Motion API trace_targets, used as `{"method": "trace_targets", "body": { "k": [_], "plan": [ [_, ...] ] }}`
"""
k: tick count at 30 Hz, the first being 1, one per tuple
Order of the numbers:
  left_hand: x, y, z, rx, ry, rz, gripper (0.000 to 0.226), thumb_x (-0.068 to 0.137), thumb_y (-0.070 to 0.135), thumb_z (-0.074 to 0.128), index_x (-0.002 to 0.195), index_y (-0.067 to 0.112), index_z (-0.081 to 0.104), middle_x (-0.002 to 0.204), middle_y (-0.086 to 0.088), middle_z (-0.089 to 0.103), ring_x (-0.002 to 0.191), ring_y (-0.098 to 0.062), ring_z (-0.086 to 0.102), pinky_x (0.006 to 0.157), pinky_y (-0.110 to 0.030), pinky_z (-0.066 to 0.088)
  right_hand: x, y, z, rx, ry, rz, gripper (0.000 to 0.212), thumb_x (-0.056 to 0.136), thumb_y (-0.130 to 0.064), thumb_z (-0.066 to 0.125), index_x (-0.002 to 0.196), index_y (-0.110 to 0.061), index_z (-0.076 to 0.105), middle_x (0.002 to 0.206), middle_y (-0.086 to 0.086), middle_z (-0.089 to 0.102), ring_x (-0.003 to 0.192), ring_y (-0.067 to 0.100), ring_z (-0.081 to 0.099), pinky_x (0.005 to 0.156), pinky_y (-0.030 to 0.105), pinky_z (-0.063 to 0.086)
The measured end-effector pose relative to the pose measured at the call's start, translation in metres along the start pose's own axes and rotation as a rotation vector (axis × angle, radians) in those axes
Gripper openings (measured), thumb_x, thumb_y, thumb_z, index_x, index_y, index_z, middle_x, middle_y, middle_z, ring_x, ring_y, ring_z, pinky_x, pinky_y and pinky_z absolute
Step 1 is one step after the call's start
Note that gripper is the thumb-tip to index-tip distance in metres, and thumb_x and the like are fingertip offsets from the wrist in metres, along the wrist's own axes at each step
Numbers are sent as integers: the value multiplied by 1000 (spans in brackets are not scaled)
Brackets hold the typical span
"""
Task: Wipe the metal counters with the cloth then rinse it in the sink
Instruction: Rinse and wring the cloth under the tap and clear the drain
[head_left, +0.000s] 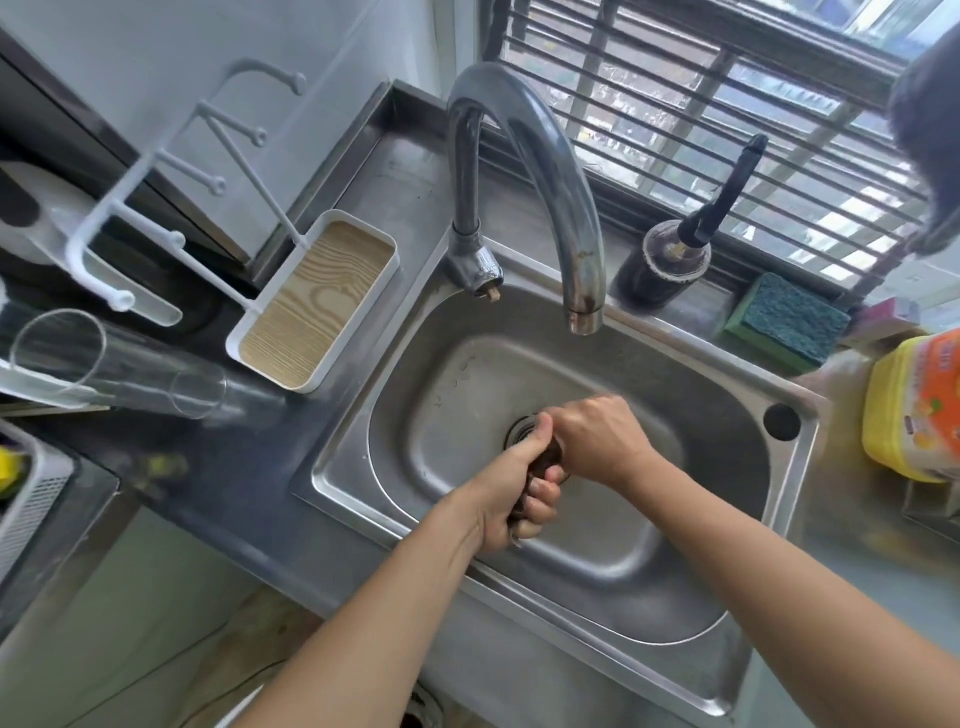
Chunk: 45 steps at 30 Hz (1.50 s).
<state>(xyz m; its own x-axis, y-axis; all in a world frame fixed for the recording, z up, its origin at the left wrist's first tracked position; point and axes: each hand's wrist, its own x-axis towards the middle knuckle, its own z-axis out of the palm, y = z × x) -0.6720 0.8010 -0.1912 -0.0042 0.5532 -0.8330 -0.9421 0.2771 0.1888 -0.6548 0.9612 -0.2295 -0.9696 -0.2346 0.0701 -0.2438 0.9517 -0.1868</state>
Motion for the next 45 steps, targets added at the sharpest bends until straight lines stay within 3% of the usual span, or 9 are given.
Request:
{"method": "trace_targets", "body": {
  "k": [5,8,14,18,22,25,30,39,45],
  "plan": [
    [8,4,-28,948,354,394,26,92,47,62,85,22,59,70,2,59,66,-22,55,54,-28,39,0,0,-6,286,-588,116,27,84,-39,71,96,-22,54,93,-4,64,84,23,62,66,31,37],
    [12,12,-47,1596,608,622,27,87,47,63,102,25,57,99,1,66,93,-30,62,70,-37,49,-4,13,-21,1060,-725,519,42,77,-43,81,102,-16,60,95,-6,66,85,8,60,80,26,46],
    [9,23,-39,1942,565,1500,19,88,26,59,102,19,69,94,-3,63,77,-27,52,57,-37,42,-27,26,-14,2057,-1163,705,72,78,-53,80,131,-10,56,118,19,64,107,28,66,86,44,56],
    [13,31,-40,2106,435,1603,14,92,16,55,98,22,67,96,-5,63,79,-25,53,57,-35,41,-25,-4,-6,1890,-1408,535,47,85,-41,76,121,-12,69,95,10,73,68,8,70,53,14,51],
    [9,31,-48,2258,470,1097,14,85,10,51,85,17,63,81,-6,66,70,-26,65,51,-32,47,-15,-32,-3,1411,-1276,729,38,88,-44,74,64,-22,55,53,-5,38,43,8,29,42,20,19],
    [1,26,-31,2203,522,566,20,90,10,53,105,10,66,104,-12,70,95,-36,69,68,-38,48,-3,-39,1,816,-1024,648,33,83,-39,75,66,-21,55,58,0,54,54,20,50,49,25,37],
    [3,8,-15,1689,764,367,18,80,16,60,95,11,69,100,-15,72,95,-38,68,71,-37,51,6,-37,-5,126,-675,364,32,84,-46,60,84,-15,68,91,10,73,89,38,69,66,32,44],
    [2,1,2,634,610,352,16,62,16,66,51,9,58,42,-4,48,41,-27,43,40,-21,33,26,-13,-27,-223,-473,-14,23,86,-34,55,90,-19,72,88,6,76,84,34,73,63,29,35],
    [-18,2,25,137,375,196,39,70,8,59,45,22,33,46,3,26,37,-13,20,46,-16,12,36,-2,-36,-179,-219,-131,11,60,-30,63,54,-21,62,44,-1,58,35,25,56,44,20,32]
  ]
}}
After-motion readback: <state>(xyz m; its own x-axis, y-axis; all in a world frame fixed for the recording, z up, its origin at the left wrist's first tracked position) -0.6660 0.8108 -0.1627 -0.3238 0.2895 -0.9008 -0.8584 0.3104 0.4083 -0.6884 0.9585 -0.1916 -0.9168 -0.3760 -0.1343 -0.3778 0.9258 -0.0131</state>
